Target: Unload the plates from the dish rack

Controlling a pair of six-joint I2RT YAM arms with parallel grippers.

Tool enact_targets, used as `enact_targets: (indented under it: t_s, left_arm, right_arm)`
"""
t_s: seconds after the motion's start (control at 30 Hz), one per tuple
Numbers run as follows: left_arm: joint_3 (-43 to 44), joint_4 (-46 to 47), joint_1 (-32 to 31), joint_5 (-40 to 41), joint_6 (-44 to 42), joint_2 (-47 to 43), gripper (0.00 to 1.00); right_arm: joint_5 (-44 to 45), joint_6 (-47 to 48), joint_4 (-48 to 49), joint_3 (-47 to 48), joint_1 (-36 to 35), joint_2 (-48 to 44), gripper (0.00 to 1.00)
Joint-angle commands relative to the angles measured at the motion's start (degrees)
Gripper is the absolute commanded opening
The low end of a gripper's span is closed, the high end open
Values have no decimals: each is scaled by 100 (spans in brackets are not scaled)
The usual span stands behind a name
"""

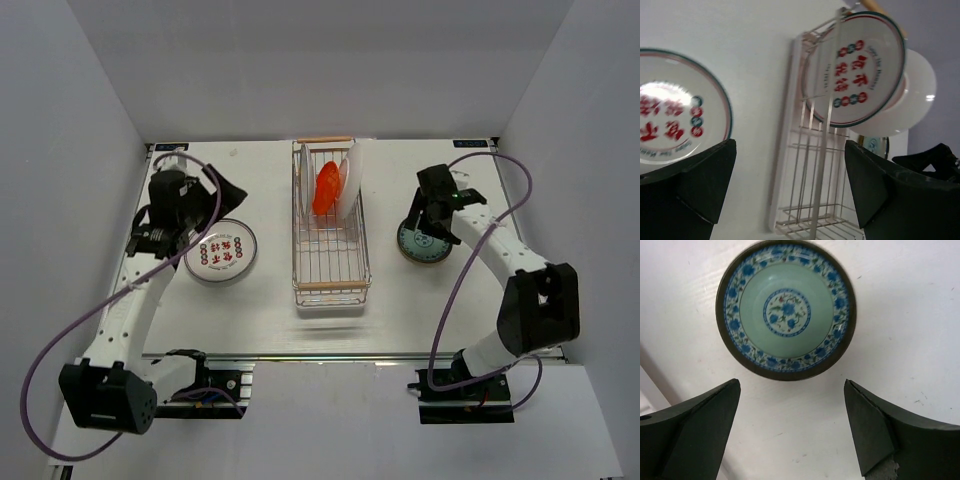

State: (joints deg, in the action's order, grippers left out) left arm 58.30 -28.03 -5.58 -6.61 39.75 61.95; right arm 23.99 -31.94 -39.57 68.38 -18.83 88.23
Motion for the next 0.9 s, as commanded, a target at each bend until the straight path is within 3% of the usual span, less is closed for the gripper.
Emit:
enact_targets:
  t_s: [0.0, 0.2, 0.33, 0.47, 0.67, 0.8, 0.87]
  left_arm:
    - [566, 833, -328, -894, -344, 413, 98]
    - [1709, 791, -1293, -325, -705, 1704, 98]
    - [3217, -59, -1910, 421, -1038, 2890, 98]
    - [4082, -553, -2166, 1477, -1145, 3673, 98]
    - [4909, -1037, -2447, 1908, -1215, 4474, 97]
    - [5068, -1108, -2570, 2181, -1215, 4685, 84]
    - [5121, -1134, -2623, 2286, -1215, 4799, 70]
  right_arm:
    - [44, -31, 362, -167, 247, -480, 89]
    - [-69, 153, 775, -588, 538, -1140, 89]
    - [-166, 215, 758, -773, 652, -1369, 89]
    - [-289, 268, 784, -887, 731, -1440, 89]
    - [-561, 373, 784, -853, 837, -1265, 89]
    - [-667, 408, 767, -844, 890, -1141, 89]
    - [-728, 426, 767, -853, 916, -1115, 89]
